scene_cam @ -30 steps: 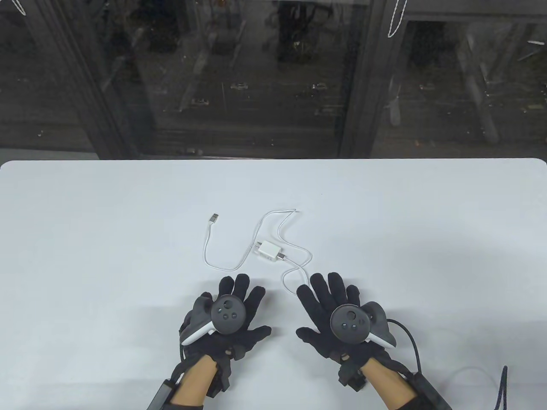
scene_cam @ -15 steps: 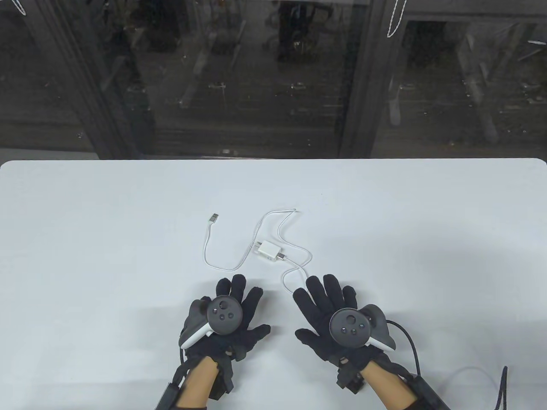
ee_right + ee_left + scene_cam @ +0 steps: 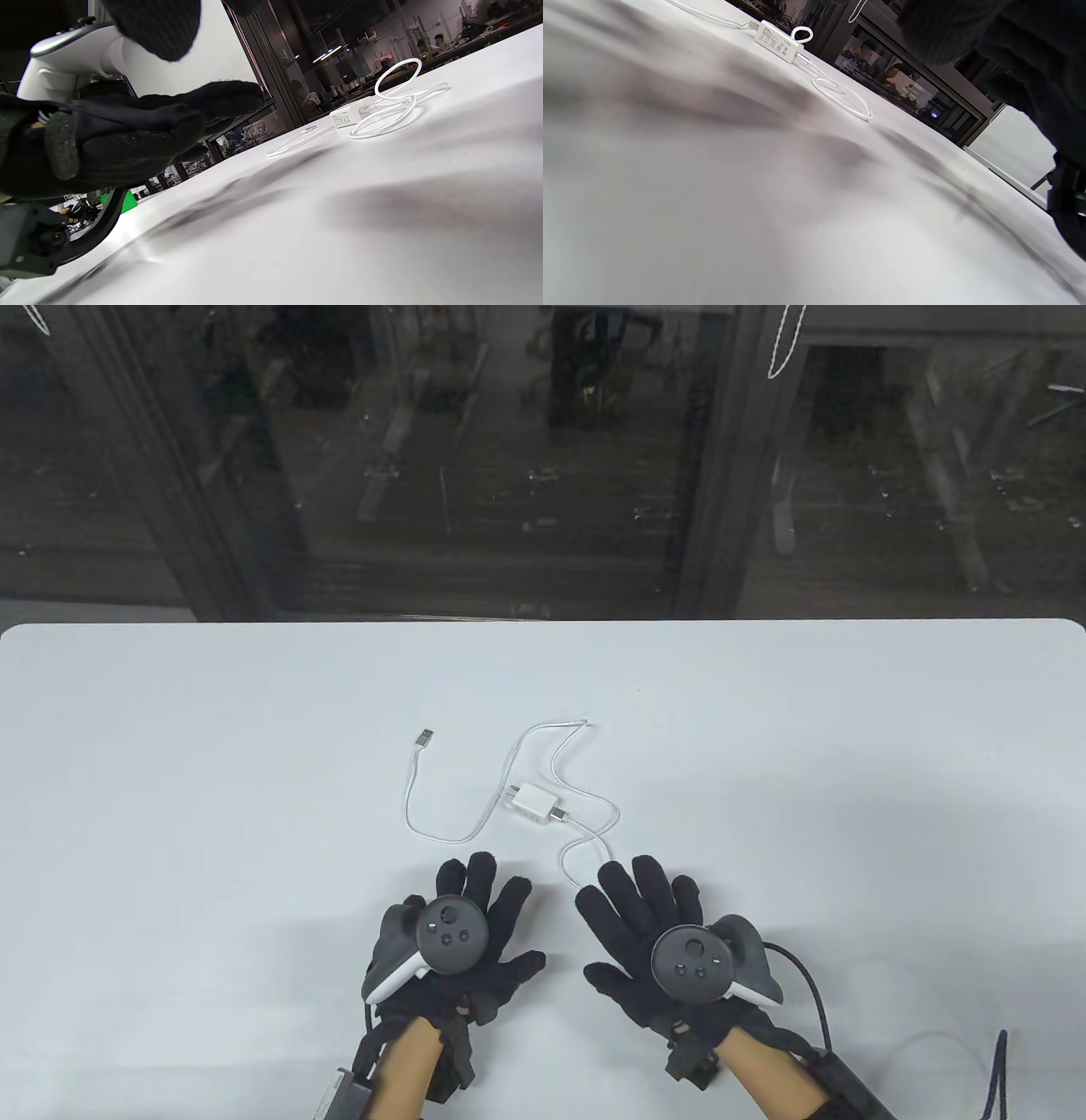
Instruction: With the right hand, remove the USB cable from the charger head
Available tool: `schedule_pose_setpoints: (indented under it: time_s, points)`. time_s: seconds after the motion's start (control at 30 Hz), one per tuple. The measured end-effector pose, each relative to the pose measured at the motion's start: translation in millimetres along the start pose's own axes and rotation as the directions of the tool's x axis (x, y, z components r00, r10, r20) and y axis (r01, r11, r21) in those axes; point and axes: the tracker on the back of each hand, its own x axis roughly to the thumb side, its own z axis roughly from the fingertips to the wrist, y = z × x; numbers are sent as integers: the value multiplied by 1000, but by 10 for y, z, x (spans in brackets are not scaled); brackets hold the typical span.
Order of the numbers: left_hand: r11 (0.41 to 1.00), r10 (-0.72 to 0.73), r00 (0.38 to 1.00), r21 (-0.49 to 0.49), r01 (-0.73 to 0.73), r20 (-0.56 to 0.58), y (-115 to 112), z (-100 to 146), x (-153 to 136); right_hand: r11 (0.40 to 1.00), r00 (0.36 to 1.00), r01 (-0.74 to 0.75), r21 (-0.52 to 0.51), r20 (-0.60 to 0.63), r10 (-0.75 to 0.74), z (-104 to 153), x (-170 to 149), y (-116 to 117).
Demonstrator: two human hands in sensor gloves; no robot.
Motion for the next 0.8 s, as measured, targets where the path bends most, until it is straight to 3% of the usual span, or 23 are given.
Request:
schedule_pose_setpoints:
  time_s: [0.27, 0.6, 0.73, 0.8]
  points:
    - [999, 32, 998, 15, -33, 53, 7, -5, -5, 995, 995, -96, 18, -27, 96, -7, -28, 22]
    - [996, 77, 994, 35, -80, 82, 41, -13, -16, 994, 992, -104, 27, -68, 106, -10, -40, -13]
    - [997, 70, 996, 18, -71, 60, 92, -10, -35, 996, 993, -87, -20, -87, 85, -132, -35, -92]
    - [997, 65, 995, 38, -69, 78, 137, -6, -21, 998, 992, -60, -23, -110, 57, -308, -18, -157]
